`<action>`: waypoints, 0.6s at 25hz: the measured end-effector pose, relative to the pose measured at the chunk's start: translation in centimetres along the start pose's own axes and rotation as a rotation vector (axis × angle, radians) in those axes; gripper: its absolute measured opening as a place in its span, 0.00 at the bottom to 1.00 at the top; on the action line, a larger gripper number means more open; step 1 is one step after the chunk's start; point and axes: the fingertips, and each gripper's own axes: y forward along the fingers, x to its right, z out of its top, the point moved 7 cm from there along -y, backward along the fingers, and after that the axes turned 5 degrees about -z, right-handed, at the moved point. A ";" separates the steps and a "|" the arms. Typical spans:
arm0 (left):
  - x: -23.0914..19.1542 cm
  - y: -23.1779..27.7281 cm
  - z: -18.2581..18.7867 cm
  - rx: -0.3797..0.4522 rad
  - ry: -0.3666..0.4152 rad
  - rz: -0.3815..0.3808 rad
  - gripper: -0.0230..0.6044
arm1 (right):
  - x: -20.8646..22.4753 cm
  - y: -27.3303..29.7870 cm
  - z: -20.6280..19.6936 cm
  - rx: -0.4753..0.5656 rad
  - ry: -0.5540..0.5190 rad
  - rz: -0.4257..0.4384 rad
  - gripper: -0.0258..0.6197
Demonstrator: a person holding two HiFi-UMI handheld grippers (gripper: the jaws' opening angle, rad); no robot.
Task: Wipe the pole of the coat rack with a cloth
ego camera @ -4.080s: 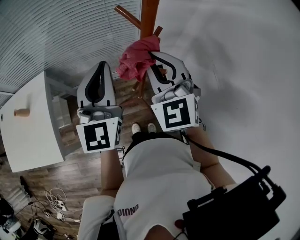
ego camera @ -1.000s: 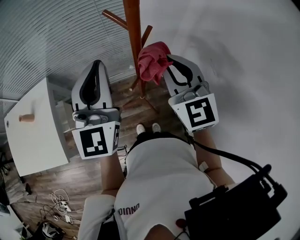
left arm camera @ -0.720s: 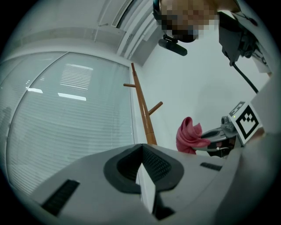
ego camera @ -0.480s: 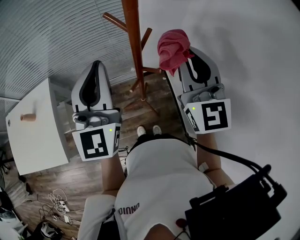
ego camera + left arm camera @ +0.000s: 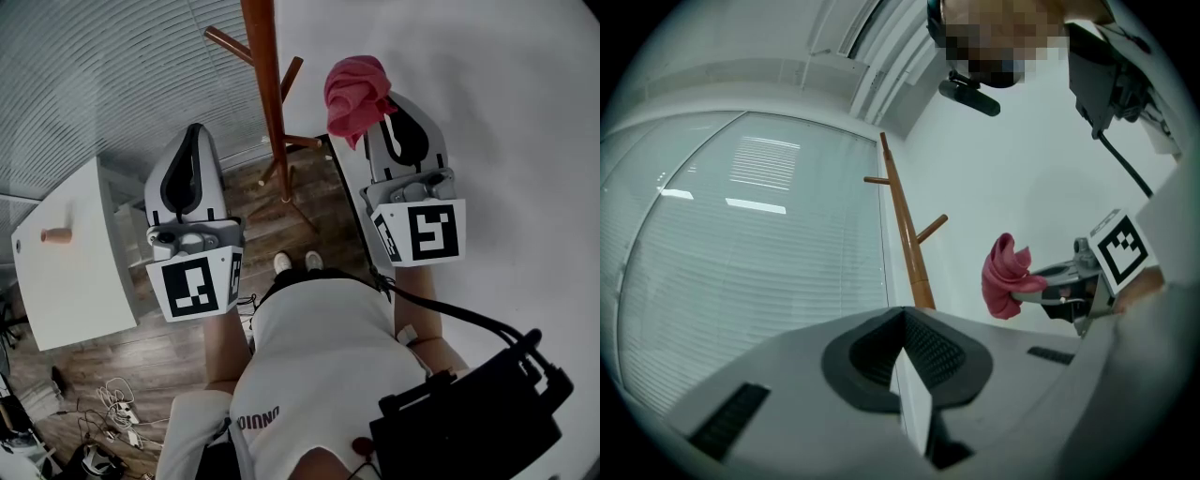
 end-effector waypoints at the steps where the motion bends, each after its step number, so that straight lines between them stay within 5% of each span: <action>1: 0.0 0.0 0.0 -0.001 0.000 0.000 0.06 | 0.0 0.0 0.0 -0.002 -0.001 -0.001 0.11; 15: 0.4 0.0 -0.4 -0.010 -0.004 -0.003 0.06 | 0.6 -0.3 -0.4 -0.006 0.001 -0.018 0.11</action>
